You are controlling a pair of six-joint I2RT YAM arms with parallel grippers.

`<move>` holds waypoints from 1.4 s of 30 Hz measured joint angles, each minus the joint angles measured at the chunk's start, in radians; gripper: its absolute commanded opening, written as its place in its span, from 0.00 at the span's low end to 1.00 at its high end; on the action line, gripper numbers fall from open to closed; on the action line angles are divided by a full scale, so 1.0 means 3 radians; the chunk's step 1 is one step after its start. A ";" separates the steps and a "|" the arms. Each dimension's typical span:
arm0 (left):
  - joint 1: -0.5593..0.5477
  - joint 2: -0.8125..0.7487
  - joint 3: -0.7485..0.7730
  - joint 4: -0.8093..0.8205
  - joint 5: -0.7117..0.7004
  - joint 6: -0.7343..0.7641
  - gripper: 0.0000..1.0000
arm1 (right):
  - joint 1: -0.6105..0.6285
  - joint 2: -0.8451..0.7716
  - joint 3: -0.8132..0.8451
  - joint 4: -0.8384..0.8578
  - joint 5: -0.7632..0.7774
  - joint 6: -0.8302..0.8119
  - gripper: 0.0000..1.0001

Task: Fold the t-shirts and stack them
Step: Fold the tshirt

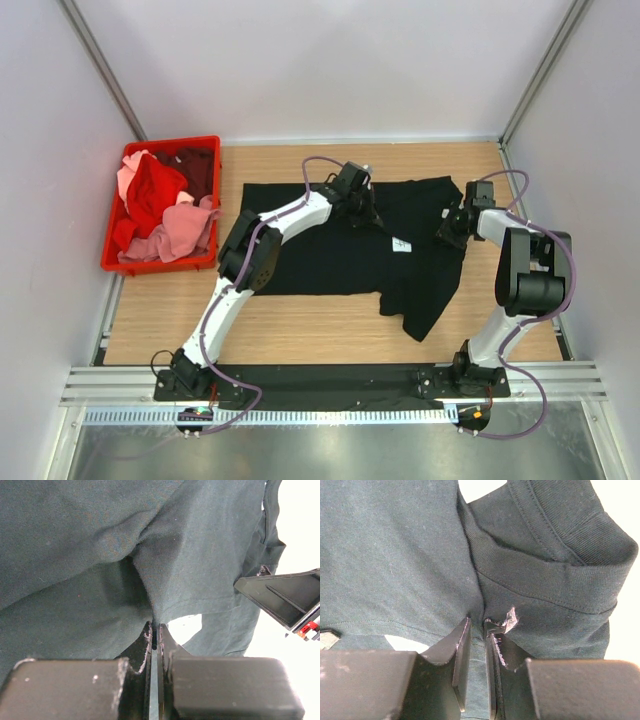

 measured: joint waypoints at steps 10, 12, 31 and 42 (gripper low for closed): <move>0.0000 0.0000 0.0000 0.0000 0.0000 -0.0008 0.00 | 0.0032 -0.0010 0.0018 -0.0065 0.0029 0.0000 0.31; 0.0000 0.0000 0.0000 0.0000 0.0000 -0.0010 0.00 | 0.0036 -0.0019 0.0018 -0.0072 0.0029 -0.0003 0.31; 0.0000 0.0000 0.0000 0.0000 -0.0001 -0.0025 0.00 | 0.0051 -0.0083 0.0070 -0.0201 0.0145 -0.0031 0.01; -0.0001 0.0000 0.0177 -0.0206 -0.0052 -0.0071 0.00 | 0.0052 -0.0381 0.0286 -0.0518 0.0333 -0.0039 0.01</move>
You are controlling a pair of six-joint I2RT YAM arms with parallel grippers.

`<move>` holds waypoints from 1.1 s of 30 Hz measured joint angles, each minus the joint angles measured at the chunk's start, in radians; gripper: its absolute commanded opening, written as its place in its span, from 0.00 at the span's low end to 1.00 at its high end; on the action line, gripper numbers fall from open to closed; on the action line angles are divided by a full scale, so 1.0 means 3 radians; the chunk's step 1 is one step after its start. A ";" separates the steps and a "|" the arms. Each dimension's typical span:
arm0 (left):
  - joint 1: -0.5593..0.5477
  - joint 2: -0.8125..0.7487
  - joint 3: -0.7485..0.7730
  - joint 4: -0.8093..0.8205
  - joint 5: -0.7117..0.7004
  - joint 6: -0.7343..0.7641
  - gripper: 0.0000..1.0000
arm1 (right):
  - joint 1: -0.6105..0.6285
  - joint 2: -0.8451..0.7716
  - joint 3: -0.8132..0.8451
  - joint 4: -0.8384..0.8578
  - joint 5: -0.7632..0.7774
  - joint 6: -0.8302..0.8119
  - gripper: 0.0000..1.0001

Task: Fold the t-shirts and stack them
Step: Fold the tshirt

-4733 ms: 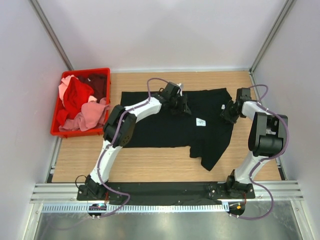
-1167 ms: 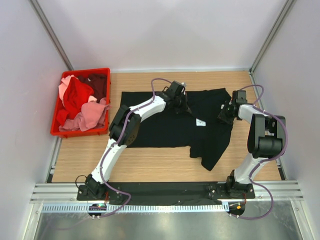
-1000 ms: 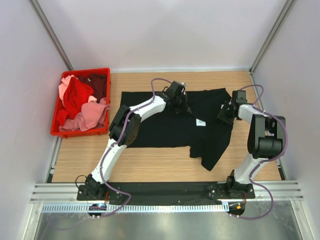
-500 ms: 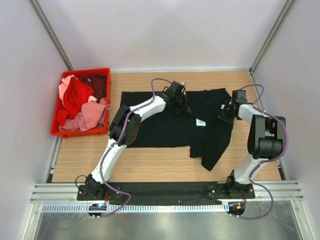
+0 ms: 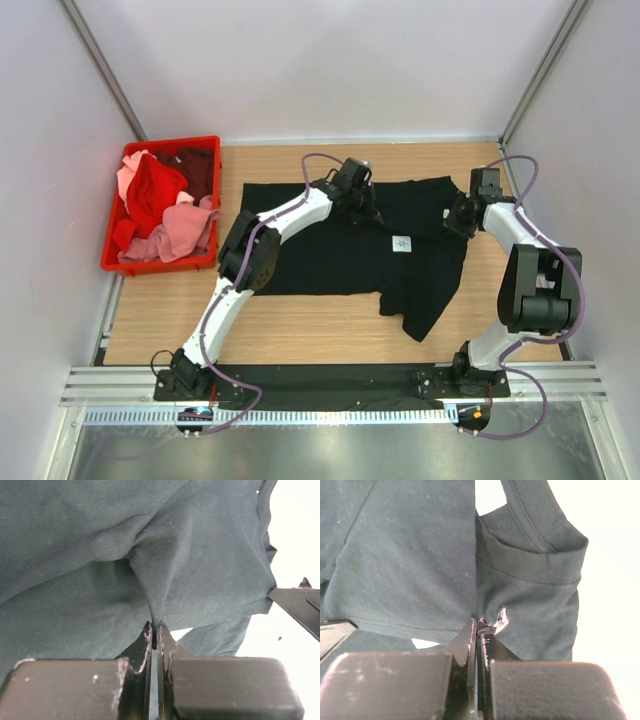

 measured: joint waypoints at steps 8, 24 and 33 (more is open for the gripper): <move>-0.0018 0.0000 0.0011 -0.0268 -0.0126 0.0017 0.00 | 0.0039 -0.0215 -0.0017 -0.0322 0.0159 0.0126 0.01; -0.0027 0.0000 0.0011 -0.0509 -0.0252 0.0092 0.00 | 0.0084 -0.0748 -0.0788 -0.0130 0.0437 0.0468 0.15; -0.0027 -0.0001 0.0011 -0.0514 -0.0243 0.0117 0.19 | -0.0282 0.0042 -0.0122 0.0451 -0.0142 0.0399 0.39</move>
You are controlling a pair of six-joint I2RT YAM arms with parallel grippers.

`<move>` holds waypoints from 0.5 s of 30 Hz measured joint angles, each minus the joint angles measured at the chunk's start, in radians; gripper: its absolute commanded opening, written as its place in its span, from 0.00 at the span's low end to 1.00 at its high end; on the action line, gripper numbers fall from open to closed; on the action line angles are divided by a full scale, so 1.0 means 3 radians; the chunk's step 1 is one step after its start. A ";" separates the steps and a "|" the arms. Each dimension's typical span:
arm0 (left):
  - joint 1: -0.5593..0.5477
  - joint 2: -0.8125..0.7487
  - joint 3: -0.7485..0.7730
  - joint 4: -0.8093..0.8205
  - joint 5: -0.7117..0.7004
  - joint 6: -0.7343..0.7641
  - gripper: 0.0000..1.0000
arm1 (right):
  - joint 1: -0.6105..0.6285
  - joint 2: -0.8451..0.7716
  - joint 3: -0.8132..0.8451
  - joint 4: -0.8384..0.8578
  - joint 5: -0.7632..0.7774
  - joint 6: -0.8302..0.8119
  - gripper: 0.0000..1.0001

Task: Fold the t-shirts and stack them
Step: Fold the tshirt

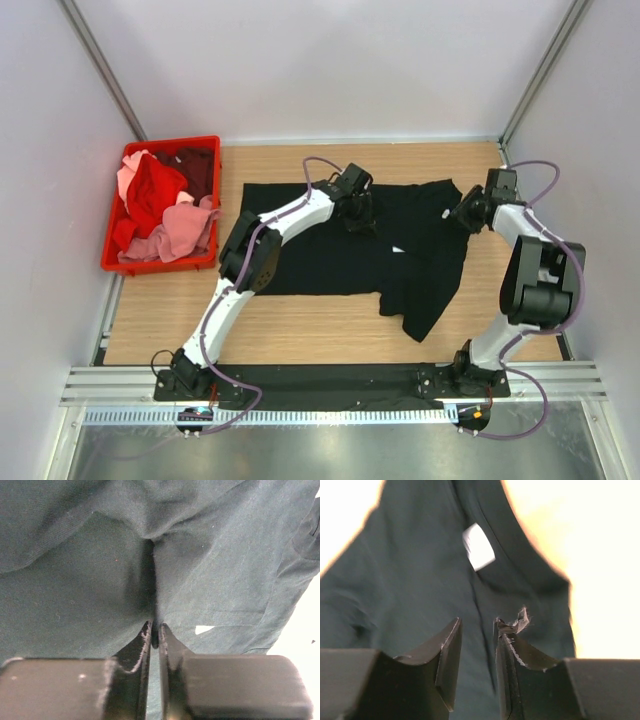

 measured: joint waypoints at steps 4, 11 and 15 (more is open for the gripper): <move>-0.0005 -0.0032 -0.0033 0.0017 0.0014 0.0076 0.35 | -0.0141 0.0369 0.0235 0.0351 -0.0304 0.0047 0.37; -0.0154 -0.0345 -0.0111 0.0134 -0.0109 0.0432 0.38 | -0.0249 0.0828 0.0601 0.0703 -0.0593 0.0154 0.34; -0.0446 -0.0384 0.0089 0.0235 -0.0319 0.0735 0.38 | -0.0253 0.0983 0.0666 0.0871 -0.0710 0.0191 0.34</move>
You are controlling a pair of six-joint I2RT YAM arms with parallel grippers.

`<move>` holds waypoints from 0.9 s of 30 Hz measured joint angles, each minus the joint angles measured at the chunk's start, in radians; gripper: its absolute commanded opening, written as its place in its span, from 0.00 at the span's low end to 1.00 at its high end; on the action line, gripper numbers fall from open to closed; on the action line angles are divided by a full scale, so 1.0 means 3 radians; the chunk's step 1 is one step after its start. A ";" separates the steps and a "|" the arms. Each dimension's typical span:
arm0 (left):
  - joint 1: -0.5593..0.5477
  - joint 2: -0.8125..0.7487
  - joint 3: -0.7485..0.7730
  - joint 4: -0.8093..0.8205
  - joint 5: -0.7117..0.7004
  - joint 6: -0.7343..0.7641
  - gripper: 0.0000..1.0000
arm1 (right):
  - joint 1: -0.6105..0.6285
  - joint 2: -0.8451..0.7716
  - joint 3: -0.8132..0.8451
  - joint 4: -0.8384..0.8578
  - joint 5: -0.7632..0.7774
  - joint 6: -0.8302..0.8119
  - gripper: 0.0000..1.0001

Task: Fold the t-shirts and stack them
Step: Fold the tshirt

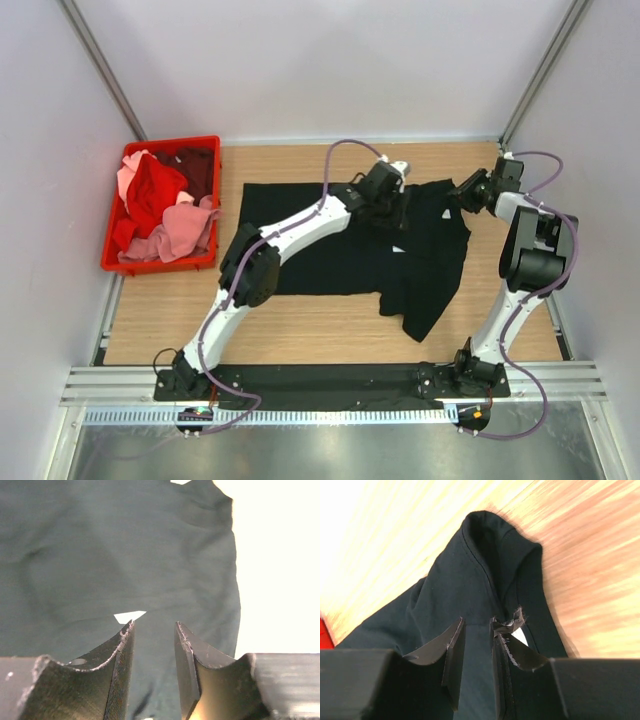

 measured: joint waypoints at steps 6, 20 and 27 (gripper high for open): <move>-0.0459 0.0039 0.0188 0.0034 -0.0337 0.0389 0.42 | 0.0001 0.0224 0.0029 0.0111 -0.0098 0.0006 0.35; -0.0729 0.0404 0.0331 0.0020 -0.0933 0.0736 0.43 | 0.0001 0.0345 0.0029 0.0237 -0.0192 -0.0004 0.35; -0.0601 0.0334 0.0178 -0.0019 -0.1053 0.0724 0.43 | 0.0001 0.0345 0.0071 0.0244 -0.0207 -0.0089 0.34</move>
